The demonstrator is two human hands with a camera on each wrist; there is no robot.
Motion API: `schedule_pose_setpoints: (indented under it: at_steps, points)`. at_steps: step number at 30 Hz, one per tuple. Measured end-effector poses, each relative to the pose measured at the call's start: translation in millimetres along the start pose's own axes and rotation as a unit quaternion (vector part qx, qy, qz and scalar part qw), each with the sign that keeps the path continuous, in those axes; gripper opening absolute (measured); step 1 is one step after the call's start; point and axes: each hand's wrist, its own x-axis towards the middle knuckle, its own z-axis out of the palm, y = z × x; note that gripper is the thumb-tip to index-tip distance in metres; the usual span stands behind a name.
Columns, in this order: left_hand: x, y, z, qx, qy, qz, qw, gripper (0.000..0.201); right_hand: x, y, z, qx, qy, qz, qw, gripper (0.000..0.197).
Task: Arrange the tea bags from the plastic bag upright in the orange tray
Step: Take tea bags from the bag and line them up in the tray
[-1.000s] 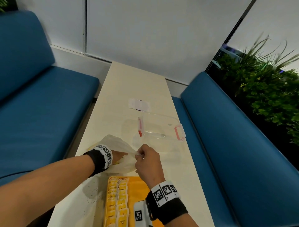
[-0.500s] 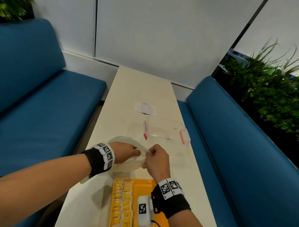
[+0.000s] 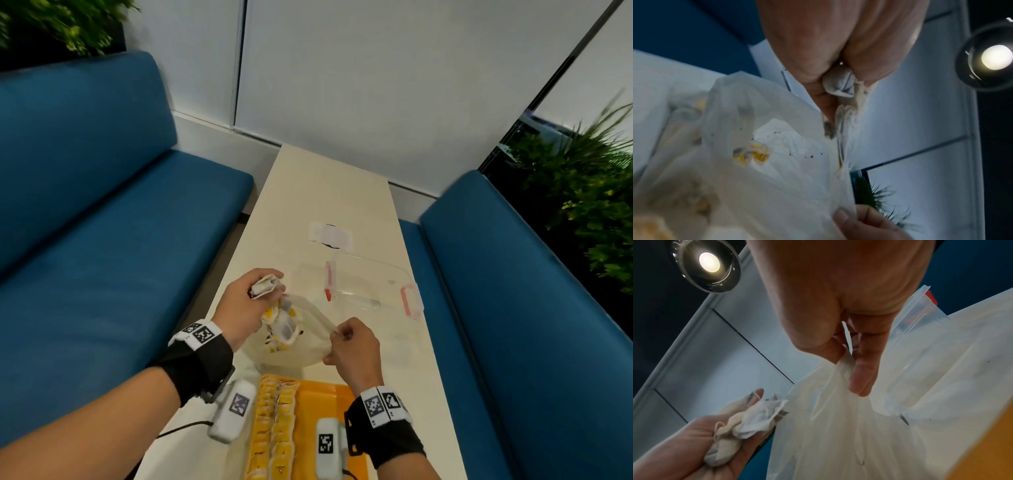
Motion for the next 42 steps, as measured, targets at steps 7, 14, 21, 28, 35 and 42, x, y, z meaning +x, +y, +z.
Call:
schedule_pose_setpoints:
  at_steps: [7,14,21,28,35,42]
  points:
    - [-36.6,-14.2,-2.8,-0.199,0.041,-0.116,0.972,0.026,-31.7,-5.1,-12.6,-0.12,0.038,-0.164,0.978,0.03]
    - [-67.5,-31.8,-6.1,-0.297,0.089,-0.193,0.931,0.025,-78.9,-8.4,10.3,-0.05,-0.186,-0.299,0.935,0.043]
    - [-85.7,-48.0,-16.2,-0.314,0.108,-0.253,0.909,0.026,-80.9,5.4,25.8,0.004,-0.127,-0.338,0.933,0.017]
    - [-95.7,-54.1,-27.3,-0.286,0.099,-0.256,0.918,0.023,-76.2,-15.7,6.8,-0.047,-0.118,-0.37,0.92,0.013]
    - [-107.0,-64.5,-49.7,-0.215,0.082,-0.247,0.941,0.023,-77.8,-3.6,-6.3,-0.241,-0.243,-0.228,0.912,0.012]
    - [-119.3,-72.2,-57.9,-0.156,0.035,-0.238,0.958,0.024,-85.7,37.3,-17.3,-0.219,-0.24,-0.1,0.94,0.017]
